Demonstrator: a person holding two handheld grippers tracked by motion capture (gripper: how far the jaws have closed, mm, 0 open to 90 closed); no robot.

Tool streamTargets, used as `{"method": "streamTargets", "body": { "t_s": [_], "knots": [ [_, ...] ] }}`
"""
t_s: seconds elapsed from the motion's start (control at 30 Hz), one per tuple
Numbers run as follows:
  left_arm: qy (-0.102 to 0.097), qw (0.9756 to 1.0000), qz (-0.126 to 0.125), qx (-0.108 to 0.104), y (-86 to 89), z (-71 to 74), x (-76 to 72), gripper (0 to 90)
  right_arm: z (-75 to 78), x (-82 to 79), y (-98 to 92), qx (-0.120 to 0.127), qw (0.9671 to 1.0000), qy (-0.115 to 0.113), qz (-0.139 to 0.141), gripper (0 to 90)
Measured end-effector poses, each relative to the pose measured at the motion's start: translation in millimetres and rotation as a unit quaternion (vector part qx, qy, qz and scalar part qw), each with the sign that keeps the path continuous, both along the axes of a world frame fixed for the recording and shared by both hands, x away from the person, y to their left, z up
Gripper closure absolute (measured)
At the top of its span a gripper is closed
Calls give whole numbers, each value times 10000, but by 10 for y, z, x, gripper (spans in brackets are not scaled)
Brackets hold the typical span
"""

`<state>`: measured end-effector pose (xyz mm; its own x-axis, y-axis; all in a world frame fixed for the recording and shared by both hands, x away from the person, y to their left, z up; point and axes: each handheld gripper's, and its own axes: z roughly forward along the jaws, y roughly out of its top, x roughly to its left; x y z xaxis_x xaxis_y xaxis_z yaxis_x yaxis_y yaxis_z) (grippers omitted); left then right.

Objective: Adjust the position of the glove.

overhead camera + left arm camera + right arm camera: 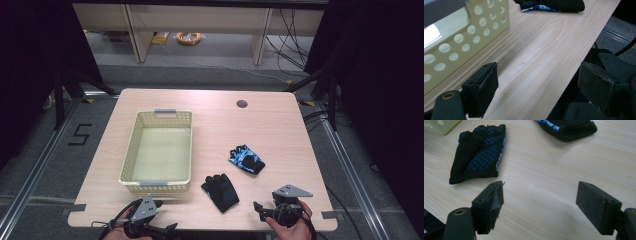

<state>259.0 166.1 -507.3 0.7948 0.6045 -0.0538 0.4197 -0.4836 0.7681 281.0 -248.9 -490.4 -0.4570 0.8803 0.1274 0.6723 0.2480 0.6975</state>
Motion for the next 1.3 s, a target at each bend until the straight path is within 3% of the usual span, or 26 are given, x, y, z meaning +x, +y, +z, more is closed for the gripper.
{"method": "streamTargets", "body": {
  "t_s": [0.07, 0.1, 0.13, 0.3, 0.43, 0.47, 0.5, 0.67, 0.7, 0.73, 0.83, 0.87, 0.93, 0.97, 1.03, 1.3],
  "knots": [
    [3, 10000, -16, -14, -2, 3, -3, 161, 5, -2, -2, -34, 10000, 23, 40, 212],
    [4, 10000, -21, -9, -1, 4, -3, 160, -17, 17, -7, -32, 9998, -141, 160, 207],
    [4, 10000, -17, -14, -1, 4, -3, 160, -2, -1, 18, 68, 9999, -33, 71, 209],
    [32, 10000, 8, -34, -3, 3, -7, 160, 21, 13, 6, -20, 9998, -108, 140, 244],
    [-5, 10000, 8, 4, -3, 2, 1, 160, 35, 38, -3, 115, 9993, -322, 151, 289],
    [-8, 10000, 11, 12, -3, 3, 2, 160, 54, 22, 28, 226, 9995, -222, -4, 310],
    [-6, 10000, 16, 3, -4, 4, 1, 160, 47, 55, 11, 161, 9990, -398, 131, 320],
    [53, 9999, 106, -62, -11, -6, -3, 160, 49, 126, 118, 471, 9981, -392, 72, 366],
    [53, 9999, 108, -62, -11, -5, -3, 160, 63, 146, 160, 481, 9982, -340, 118, 374],
    [52, 9999, 109, -71, -12, -6, -3, 160, 62, 180, 170, 385, 9980, -448, 231, 377],
    [56, 9999, 112, -71, -14, -5, -5, 160, 61, 220, 240, 417, 9977, -430, 327, 401],
    [59, 9999, 109, -69, -14, -5, -6, 161, 63, 217, 285, 512, 9978, -325, 268, 406],
    [7, 10000, 56, -35, -9, 0, -1, 160, 39, 284, 323, 436, 9969, -436, 485, 414],
    [116, 9999, 63, -50, -7, 3, -2, 160, 38, 303, 360, 484, 9970, -348, 494, 424],
    [139, 9999, 38, -39, -3, 6, 1, 160, 23, 341, 398, 471, 9961, -449, 602, 443],
    [-3, 10000, 17, -15, -5, 4, 3, 161, -13, 461, 620, 351, 9965, -275, 707, 503]
  ]
}}
